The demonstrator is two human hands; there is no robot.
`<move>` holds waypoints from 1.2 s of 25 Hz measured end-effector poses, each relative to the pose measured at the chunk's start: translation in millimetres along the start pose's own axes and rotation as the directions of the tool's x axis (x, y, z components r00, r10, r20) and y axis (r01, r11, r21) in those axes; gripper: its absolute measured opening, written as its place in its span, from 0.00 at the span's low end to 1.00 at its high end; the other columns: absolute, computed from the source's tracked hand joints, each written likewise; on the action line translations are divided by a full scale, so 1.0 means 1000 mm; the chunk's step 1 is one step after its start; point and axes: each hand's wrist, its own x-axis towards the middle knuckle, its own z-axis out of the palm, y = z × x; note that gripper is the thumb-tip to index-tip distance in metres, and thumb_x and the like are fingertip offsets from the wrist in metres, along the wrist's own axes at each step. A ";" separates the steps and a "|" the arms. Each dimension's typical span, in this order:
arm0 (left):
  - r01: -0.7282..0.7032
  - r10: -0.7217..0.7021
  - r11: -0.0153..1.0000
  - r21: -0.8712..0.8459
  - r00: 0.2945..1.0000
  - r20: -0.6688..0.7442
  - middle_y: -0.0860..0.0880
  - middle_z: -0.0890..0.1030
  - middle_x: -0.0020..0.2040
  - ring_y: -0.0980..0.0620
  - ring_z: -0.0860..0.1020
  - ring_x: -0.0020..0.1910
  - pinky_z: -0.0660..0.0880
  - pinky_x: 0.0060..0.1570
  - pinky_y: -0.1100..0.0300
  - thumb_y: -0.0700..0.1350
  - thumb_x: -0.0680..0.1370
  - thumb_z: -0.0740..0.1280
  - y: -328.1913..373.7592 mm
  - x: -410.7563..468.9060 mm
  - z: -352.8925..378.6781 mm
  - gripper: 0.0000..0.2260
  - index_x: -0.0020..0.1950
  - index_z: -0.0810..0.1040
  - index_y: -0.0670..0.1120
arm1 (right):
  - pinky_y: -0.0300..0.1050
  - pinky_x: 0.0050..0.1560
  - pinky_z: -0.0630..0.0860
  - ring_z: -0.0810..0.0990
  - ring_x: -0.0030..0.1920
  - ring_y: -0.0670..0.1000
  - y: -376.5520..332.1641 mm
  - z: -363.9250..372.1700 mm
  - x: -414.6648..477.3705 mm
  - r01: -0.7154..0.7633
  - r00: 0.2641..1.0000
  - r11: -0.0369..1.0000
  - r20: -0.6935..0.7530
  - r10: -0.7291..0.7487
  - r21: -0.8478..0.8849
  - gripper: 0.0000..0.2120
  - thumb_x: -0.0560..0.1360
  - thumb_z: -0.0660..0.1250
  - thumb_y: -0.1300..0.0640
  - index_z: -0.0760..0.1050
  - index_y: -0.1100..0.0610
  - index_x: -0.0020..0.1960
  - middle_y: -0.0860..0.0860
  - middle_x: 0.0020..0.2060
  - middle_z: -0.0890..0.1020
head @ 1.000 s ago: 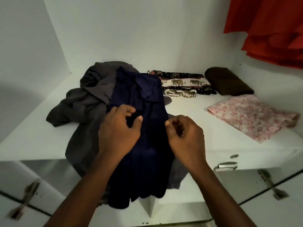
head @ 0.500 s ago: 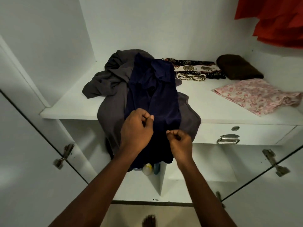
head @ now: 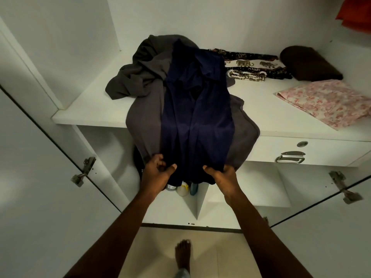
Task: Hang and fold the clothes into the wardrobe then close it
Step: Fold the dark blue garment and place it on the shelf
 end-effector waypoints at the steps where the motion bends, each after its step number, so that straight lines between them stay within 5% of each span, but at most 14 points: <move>1: 0.005 -0.005 1.000 0.004 1.000 0.030 0.52 0.82 0.41 0.52 0.81 0.43 0.79 0.51 0.53 0.43 0.77 0.76 -0.006 0.000 -0.003 0.07 0.47 0.78 0.46 | 0.33 0.41 0.78 0.82 0.55 0.54 0.005 -0.002 -0.002 -0.011 1.000 1.000 0.012 0.011 -0.004 0.15 0.73 0.78 0.56 0.78 0.55 0.57 0.53 0.53 0.84; 5: 0.007 -0.005 0.999 -0.039 0.999 0.048 0.46 0.79 0.41 0.51 0.78 0.42 0.75 0.44 0.55 0.46 0.82 0.70 -0.028 -0.022 -0.012 0.11 0.45 0.74 0.41 | 0.45 0.53 0.82 0.82 0.55 0.53 0.024 -0.016 -0.019 0.051 0.998 0.997 -0.027 -0.052 -0.061 0.14 0.73 0.77 0.55 0.79 0.53 0.56 0.51 0.54 0.84; 8: -0.023 0.024 0.999 -0.024 0.999 0.034 0.46 0.79 0.42 0.50 0.78 0.40 0.74 0.38 0.59 0.43 0.80 0.72 -0.035 -0.044 -0.019 0.08 0.47 0.73 0.44 | 0.39 0.48 0.82 0.84 0.54 0.52 0.031 -0.023 -0.044 0.031 1.000 0.999 -0.005 -0.031 0.011 0.12 0.74 0.76 0.56 0.80 0.55 0.57 0.51 0.53 0.86; 11: -0.026 0.032 0.996 -0.088 0.997 0.074 0.50 0.85 0.53 0.56 0.84 0.50 0.81 0.46 0.62 0.42 0.81 0.71 -0.027 -0.069 -0.029 0.08 0.58 0.78 0.49 | 0.37 0.45 0.81 0.86 0.52 0.50 0.028 -0.027 -0.076 0.015 0.997 0.999 0.074 -0.018 0.050 0.12 0.76 0.75 0.57 0.81 0.53 0.59 0.48 0.52 0.87; 14: -0.099 0.103 0.994 -0.033 0.988 0.113 0.52 0.86 0.56 0.55 0.84 0.55 0.82 0.58 0.52 0.48 0.83 0.68 -0.012 -0.088 -0.043 0.08 0.60 0.81 0.49 | 0.34 0.43 0.80 0.86 0.50 0.46 0.015 -0.031 -0.106 0.059 0.994 0.997 0.093 -0.063 0.044 0.08 0.77 0.73 0.56 0.81 0.49 0.55 0.44 0.49 0.87; 17: -0.192 0.190 0.981 0.029 0.979 0.077 0.52 0.84 0.53 0.58 0.82 0.53 0.81 0.54 0.55 0.52 0.84 0.64 0.014 -0.107 -0.054 0.10 0.59 0.78 0.47 | 0.38 0.47 0.82 0.86 0.51 0.48 -0.009 -0.035 -0.129 0.132 0.989 0.991 0.062 -0.132 0.007 0.11 0.77 0.71 0.51 0.80 0.51 0.58 0.46 0.51 0.86; 19: -0.207 0.213 0.974 -0.093 0.975 0.060 0.51 0.85 0.54 0.54 0.83 0.55 0.81 0.53 0.55 0.51 0.83 0.65 0.032 -0.117 -0.058 0.11 0.60 0.77 0.46 | 0.43 0.50 0.84 0.86 0.51 0.50 -0.027 -0.038 -0.139 0.148 0.987 0.987 0.050 -0.151 0.056 0.14 0.77 0.71 0.52 0.78 0.53 0.61 0.49 0.52 0.86; 21: 0.040 0.024 0.897 -0.440 0.990 0.141 0.47 0.85 0.58 0.47 0.84 0.58 0.83 0.50 0.53 0.48 0.79 0.69 0.044 -0.122 -0.058 0.14 0.63 0.78 0.43 | 0.47 0.53 0.84 0.86 0.54 0.51 -0.044 -0.040 -0.146 0.053 0.990 0.945 0.107 -0.092 0.324 0.15 0.78 0.70 0.58 0.77 0.55 0.64 0.50 0.55 0.86; 22: 0.231 -0.098 0.780 -0.582 0.963 0.251 0.44 0.85 0.60 0.45 0.84 0.57 0.83 0.48 0.52 0.45 0.77 0.71 0.049 -0.124 -0.058 0.16 0.64 0.78 0.42 | 0.48 0.54 0.84 0.85 0.57 0.53 -0.049 -0.040 -0.149 -0.040 0.986 0.868 0.161 -0.047 0.496 0.16 0.76 0.69 0.62 0.78 0.58 0.64 0.52 0.57 0.86; 24: 0.494 -0.240 0.589 -0.640 0.863 0.445 0.42 0.84 0.62 0.43 0.85 0.56 0.84 0.48 0.48 0.40 0.75 0.75 0.050 -0.129 -0.055 0.20 0.66 0.79 0.41 | 0.50 0.55 0.84 0.84 0.58 0.57 -0.055 -0.040 -0.156 -0.200 0.969 0.683 0.244 0.033 0.703 0.16 0.72 0.68 0.68 0.79 0.62 0.60 0.57 0.59 0.84; 27: 0.576 -0.264 0.517 -0.634 0.811 0.522 0.39 0.82 0.65 0.39 0.82 0.63 0.82 0.54 0.41 0.38 0.73 0.76 0.045 -0.133 -0.047 0.27 0.72 0.76 0.41 | 0.54 0.55 0.83 0.86 0.50 0.55 -0.053 -0.039 -0.163 -0.283 0.955 0.612 0.277 0.106 0.739 0.16 0.70 0.68 0.69 0.79 0.62 0.56 0.58 0.54 0.86; 30: 0.516 -0.217 0.615 -0.596 0.838 0.501 0.40 0.82 0.65 0.38 0.81 0.64 0.82 0.53 0.41 0.43 0.79 0.70 0.051 -0.137 -0.049 0.21 0.72 0.76 0.42 | 0.55 0.52 0.85 0.75 0.27 0.47 -0.055 -0.042 -0.170 -0.255 0.960 0.700 0.263 0.099 0.668 0.06 0.72 0.69 0.65 0.78 0.60 0.49 0.53 0.30 0.79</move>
